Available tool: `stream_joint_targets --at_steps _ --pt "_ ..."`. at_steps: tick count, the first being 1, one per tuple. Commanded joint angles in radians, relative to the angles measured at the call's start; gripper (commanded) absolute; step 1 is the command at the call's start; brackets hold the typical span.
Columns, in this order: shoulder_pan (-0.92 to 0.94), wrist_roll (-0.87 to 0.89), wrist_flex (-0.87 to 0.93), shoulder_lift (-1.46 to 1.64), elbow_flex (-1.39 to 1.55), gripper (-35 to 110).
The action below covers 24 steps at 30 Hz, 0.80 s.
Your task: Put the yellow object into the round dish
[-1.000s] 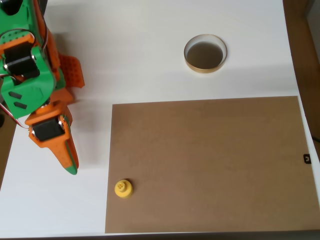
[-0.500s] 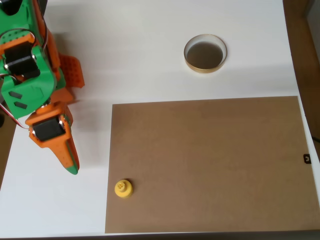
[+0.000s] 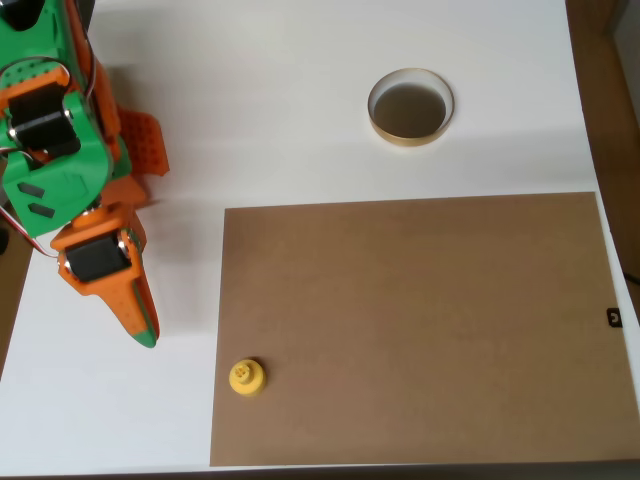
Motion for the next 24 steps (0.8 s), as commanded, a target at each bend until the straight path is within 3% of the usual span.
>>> stream_joint_targets --at_steps 1,24 --pt "0.017 -0.002 0.003 0.020 -0.067 0" --pt "0.017 -0.012 0.006 0.020 -0.069 0"
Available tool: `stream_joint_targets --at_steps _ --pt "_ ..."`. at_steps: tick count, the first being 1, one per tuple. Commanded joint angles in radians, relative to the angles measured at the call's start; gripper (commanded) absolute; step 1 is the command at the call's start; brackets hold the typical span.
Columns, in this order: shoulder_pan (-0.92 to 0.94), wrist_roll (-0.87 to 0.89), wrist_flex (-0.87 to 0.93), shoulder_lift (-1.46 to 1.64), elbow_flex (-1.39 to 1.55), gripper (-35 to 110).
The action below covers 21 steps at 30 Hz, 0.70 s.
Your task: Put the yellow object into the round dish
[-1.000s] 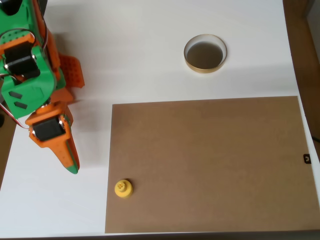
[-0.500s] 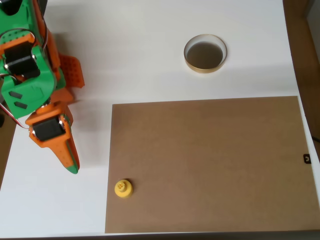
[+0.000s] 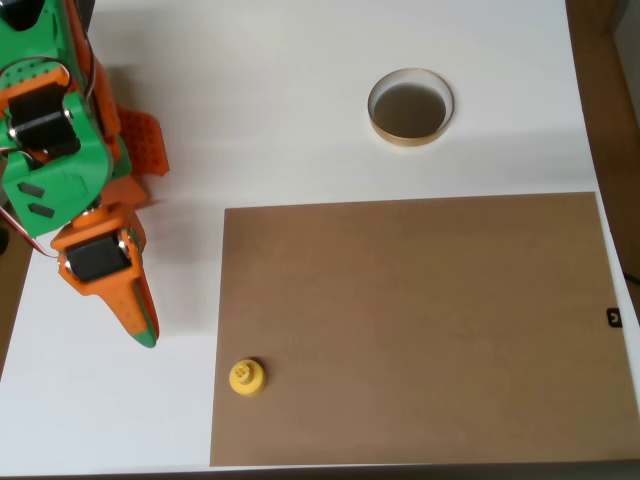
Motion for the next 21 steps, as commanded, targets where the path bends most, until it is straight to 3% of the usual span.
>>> stream_joint_targets --at_steps 1,21 --pt "0.017 -0.005 0.006 0.020 -0.069 0" --pt "0.006 -0.020 0.005 0.020 -0.069 1"
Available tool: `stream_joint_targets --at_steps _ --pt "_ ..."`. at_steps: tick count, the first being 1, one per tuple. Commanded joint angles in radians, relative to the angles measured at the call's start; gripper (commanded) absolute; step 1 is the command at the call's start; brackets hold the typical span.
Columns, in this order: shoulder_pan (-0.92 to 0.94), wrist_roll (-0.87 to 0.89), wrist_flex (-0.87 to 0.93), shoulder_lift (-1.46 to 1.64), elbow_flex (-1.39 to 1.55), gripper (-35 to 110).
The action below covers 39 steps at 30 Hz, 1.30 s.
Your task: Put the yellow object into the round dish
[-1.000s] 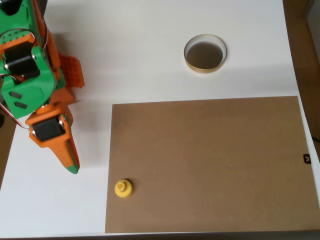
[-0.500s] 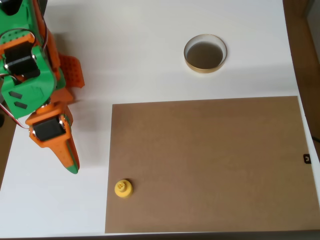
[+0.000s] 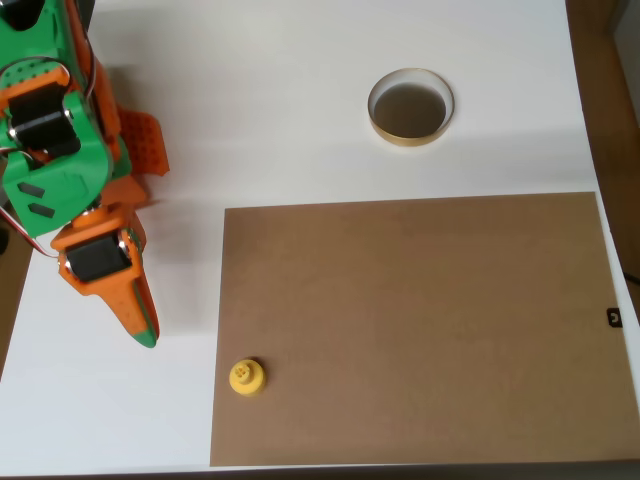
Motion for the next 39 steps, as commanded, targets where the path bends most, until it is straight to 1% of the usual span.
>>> stream_joint_targets --at_steps 1,10,15,22,28,33,36,39 --pt "0.000 -0.026 0.005 0.020 -0.069 1" --pt "-0.034 -0.037 0.054 0.018 -0.104 2" --pt "-0.069 -0.077 0.091 0.018 -0.118 10" --pt "-0.158 -0.149 0.104 0.018 -0.137 15" --pt "-0.192 -0.156 0.140 0.017 -0.187 23" --pt "-0.218 -0.158 0.156 0.015 -0.247 24" --pt "-0.230 -0.160 0.129 -0.069 -0.287 25" --pt "-0.225 -0.149 0.078 -0.255 -0.365 25"
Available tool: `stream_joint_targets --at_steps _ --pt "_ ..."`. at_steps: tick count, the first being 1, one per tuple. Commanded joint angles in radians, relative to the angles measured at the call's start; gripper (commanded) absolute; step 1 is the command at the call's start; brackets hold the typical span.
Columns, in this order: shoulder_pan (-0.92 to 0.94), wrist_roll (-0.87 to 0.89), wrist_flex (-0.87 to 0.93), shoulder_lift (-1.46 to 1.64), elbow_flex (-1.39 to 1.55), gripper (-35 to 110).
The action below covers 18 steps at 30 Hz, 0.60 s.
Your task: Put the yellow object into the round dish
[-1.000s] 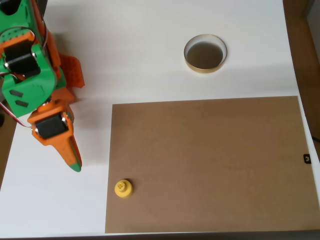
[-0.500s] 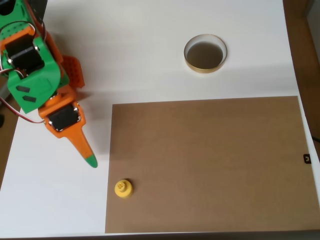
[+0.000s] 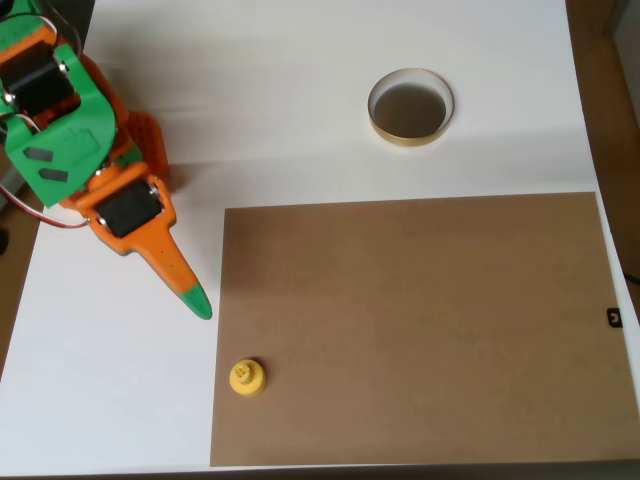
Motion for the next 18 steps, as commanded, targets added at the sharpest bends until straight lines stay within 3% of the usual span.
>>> stream_joint_targets --at_steps 1,18 --pt "0.011 0.002 -0.051 -0.183 -0.144 25" --pt "0.000 -0.009 0.012 -0.709 -0.518 33"
